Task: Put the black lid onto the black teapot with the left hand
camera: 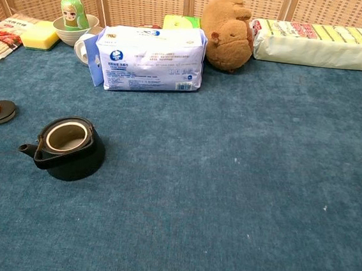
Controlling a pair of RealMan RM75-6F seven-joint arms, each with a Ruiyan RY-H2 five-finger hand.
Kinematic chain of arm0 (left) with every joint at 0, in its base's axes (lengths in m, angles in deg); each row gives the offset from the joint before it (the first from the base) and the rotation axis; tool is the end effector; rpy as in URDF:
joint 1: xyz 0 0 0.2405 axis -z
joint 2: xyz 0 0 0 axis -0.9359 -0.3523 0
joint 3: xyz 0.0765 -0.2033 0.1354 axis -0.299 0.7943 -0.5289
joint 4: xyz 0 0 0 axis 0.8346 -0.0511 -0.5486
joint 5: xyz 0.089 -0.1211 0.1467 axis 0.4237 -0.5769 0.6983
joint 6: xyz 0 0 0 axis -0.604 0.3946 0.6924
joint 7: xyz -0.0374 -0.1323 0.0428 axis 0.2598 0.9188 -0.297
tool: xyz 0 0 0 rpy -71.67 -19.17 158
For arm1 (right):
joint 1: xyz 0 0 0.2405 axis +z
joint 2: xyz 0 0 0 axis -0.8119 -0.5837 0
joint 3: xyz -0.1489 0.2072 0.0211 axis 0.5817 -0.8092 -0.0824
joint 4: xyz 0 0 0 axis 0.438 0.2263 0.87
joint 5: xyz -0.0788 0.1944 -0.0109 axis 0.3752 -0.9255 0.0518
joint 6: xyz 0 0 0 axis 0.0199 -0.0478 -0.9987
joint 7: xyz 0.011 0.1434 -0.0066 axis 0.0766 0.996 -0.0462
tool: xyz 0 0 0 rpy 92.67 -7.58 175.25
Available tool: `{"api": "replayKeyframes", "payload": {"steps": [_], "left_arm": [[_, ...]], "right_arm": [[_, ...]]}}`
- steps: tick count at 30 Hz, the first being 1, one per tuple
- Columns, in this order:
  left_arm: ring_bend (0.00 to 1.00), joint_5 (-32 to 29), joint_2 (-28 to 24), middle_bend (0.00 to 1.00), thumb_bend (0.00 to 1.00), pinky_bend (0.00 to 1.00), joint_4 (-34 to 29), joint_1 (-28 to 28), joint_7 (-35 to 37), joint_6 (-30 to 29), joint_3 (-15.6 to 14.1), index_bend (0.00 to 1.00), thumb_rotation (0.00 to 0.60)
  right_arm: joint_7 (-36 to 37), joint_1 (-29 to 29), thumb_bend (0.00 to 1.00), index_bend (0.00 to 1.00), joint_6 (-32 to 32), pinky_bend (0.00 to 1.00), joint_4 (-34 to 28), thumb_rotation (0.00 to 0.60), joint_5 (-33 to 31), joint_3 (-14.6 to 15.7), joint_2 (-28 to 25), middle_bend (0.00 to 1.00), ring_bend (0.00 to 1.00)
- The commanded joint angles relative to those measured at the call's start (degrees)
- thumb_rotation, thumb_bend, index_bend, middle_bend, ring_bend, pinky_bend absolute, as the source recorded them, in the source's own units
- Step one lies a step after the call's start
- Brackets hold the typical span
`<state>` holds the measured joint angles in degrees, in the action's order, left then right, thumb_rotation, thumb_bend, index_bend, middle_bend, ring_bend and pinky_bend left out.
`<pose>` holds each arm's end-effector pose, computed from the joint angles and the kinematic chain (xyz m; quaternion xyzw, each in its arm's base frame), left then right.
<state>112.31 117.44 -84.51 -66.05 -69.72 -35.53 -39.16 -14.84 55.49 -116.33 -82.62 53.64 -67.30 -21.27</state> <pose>-0.2869 0.1645 0.1688 -0.6019 -0.3855 -0.3771 0.5890 -0.2995 -0.1721 0.1735 0.5395 -0.3754 0.4016 0.6377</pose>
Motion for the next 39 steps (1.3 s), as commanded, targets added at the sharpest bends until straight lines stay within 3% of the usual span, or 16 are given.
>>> {"api": "replayKeyframes", "payload": {"steps": [1, 10, 14, 24, 34, 39], "left_arm": [[0.0, 0.2, -0.1, 0.0, 0.06, 0.05, 0.02, -0.04, 0.28, 0.11, -0.19, 0.0, 0.6], [0.0, -1.13, -0.38, 0.0, 0.06, 0.05, 0.62, 1.12, 1.88, 3.05, -0.12, 0.0, 0.6], [0.0, -5.32, -0.25, 0.0, 0.06, 0.05, 1.1, 3.56, 1.87, 8.15, 1.17, 0.0, 0.6], [0.0, -13.92, 0.26, 0.0, 0.03, 0.03, 2.05, 12.5, -4.46, 21.81, 4.71, 0.0, 0.6], [0.0, -24.13, 4.28, 0.0, 0.08, 0.03, 4.11, 19.74, -11.21, 29.04, 7.92, 0.0, 0.6], [0.0, -27.78, 6.78, 0.0, 0.09, 0.03, 6.51, 22.37, -14.3, 30.52, 8.26, 0.08, 0.6]], "right_arm": [[0.14, -0.14, 0.06, 0.12, -0.26, 0.0, -0.25, 0.6, 0.34, 0.12, -0.17, 0.0, 0.0], [0.68, -0.2, 0.05, 0.12, 0.19, 0.0, -0.53, 0.6, 0.09, 0.25, -0.56, 0.0, 0.0], [0.4, 0.25, 0.02, 0.1, 1.06, 0.0, 0.05, 0.6, -0.32, 0.09, -0.61, 0.0, 0.0], [2.21, 0.88, 0.0, 0.08, -0.58, 0.0, 3.39, 0.6, 1.01, -1.07, 1.39, 0.0, 0.0], [3.05, 1.91, 0.0, 0.08, 2.68, 0.0, 4.88, 0.6, -2.88, -2.08, 1.79, 0.0, 0.0], [3.27, 2.18, 0.0, 0.08, 3.33, 0.0, 5.21, 0.6, -3.36, -2.15, 1.88, 0.0, 0.0]]}}
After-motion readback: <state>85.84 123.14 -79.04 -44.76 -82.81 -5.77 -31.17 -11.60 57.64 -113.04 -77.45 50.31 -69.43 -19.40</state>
